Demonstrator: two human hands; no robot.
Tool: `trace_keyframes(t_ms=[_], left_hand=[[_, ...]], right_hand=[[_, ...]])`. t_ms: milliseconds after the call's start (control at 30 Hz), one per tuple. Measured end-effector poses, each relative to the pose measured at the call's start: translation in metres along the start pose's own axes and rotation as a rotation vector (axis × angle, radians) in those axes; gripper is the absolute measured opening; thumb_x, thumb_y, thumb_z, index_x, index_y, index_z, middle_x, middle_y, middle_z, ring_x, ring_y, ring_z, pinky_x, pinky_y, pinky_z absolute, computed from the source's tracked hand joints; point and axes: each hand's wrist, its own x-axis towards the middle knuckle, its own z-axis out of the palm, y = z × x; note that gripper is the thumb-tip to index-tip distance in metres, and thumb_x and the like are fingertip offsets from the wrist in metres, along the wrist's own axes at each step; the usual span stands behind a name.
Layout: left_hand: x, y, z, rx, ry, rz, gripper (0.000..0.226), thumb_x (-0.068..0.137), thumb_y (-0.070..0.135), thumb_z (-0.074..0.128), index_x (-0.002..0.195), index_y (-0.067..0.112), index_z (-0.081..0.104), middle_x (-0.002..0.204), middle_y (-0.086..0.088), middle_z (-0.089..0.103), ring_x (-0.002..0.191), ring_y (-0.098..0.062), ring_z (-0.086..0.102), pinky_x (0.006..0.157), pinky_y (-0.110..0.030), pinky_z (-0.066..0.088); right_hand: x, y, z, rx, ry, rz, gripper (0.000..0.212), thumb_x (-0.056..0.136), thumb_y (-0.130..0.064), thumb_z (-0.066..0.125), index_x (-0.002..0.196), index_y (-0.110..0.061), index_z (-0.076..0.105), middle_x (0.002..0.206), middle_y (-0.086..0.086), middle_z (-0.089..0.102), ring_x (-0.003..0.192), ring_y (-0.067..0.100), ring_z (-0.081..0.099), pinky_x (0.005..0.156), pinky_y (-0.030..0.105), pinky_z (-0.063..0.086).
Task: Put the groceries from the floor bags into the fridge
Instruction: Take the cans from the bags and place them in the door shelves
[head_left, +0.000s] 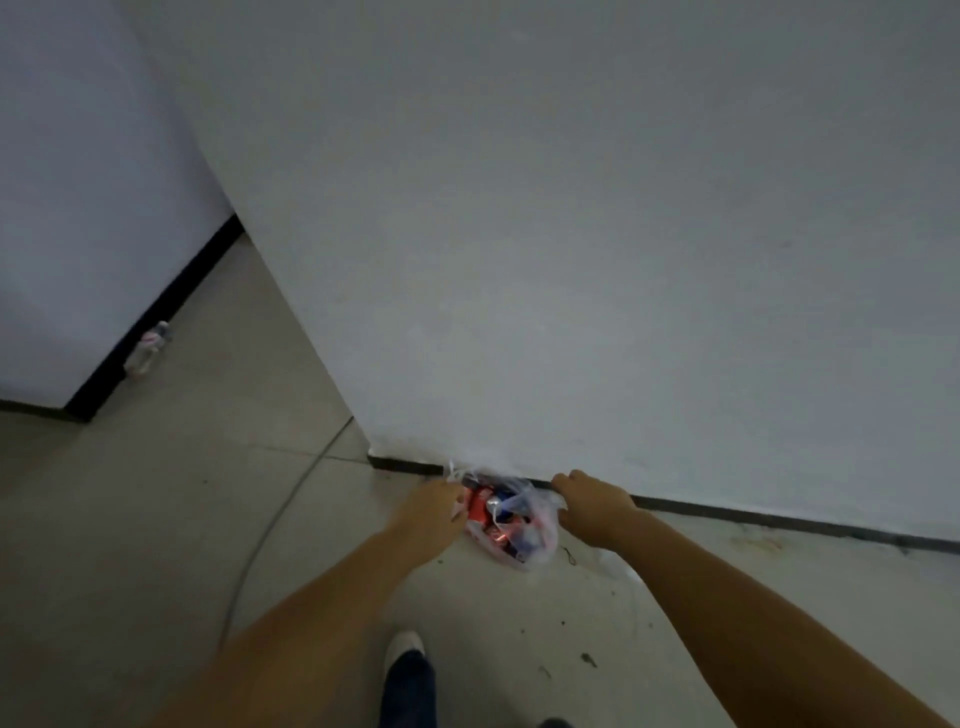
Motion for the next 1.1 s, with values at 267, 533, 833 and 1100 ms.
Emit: trace_keyframes(t_ms=[267, 533, 833, 1100], left_hand=[[0.163, -0.091, 0.165, 0.052, -0.14, 0.153, 0.028, 0.095, 0.024, 0.043, 0.118, 0.012, 0.054, 0.121, -0.008, 0.057, 0.109, -0.025, 0.055, 0.088, -0.031, 0.043], [0.334, -0.165, 0.372, 0.263, -0.083, 0.456, 0.028, 0.094, 0.022, 0.044, 0.112, 0.012, 0.062, 0.116, -0.008, 0.064, 0.106, -0.025, 0.058, 0.093, -0.034, 0.043], [0.382, -0.18, 0.467, 0.285, -0.209, 0.832, 0.039, 0.095, 0.05, 0.034, 0.111, 0.025, 0.058, 0.101, 0.0, 0.066, 0.086, -0.018, 0.062, 0.073, -0.029, 0.043], [0.387, -0.191, 0.473, 0.289, 0.053, 1.072, 0.045, 0.093, 0.049, 0.028, 0.09, 0.022, 0.064, 0.075, 0.001, 0.07, 0.059, -0.017, 0.063, 0.057, -0.029, 0.051]], right_hand=[[0.159, 0.033, 0.156, 0.184, -0.011, 0.045, 0.046, 0.093, -0.026, 0.048, 0.137, -0.032, 0.038, 0.139, 0.005, 0.045, 0.122, 0.024, 0.049, 0.099, 0.037, 0.04], [0.333, 0.049, 0.333, -0.276, 0.013, -0.333, 0.047, 0.096, -0.032, 0.042, 0.14, -0.015, 0.042, 0.152, 0.01, 0.033, 0.142, 0.027, 0.024, 0.117, 0.049, 0.015], [0.372, 0.116, 0.39, -0.28, 0.101, -0.332, 0.028, 0.094, -0.038, 0.043, 0.108, -0.029, 0.066, 0.103, -0.004, 0.068, 0.098, 0.018, 0.06, 0.1, 0.036, 0.036], [0.335, 0.187, 0.425, -0.146, 0.031, 0.191, 0.05, 0.097, -0.032, 0.045, 0.145, -0.029, 0.03, 0.135, 0.001, 0.055, 0.124, 0.019, 0.051, 0.109, 0.034, 0.032]])
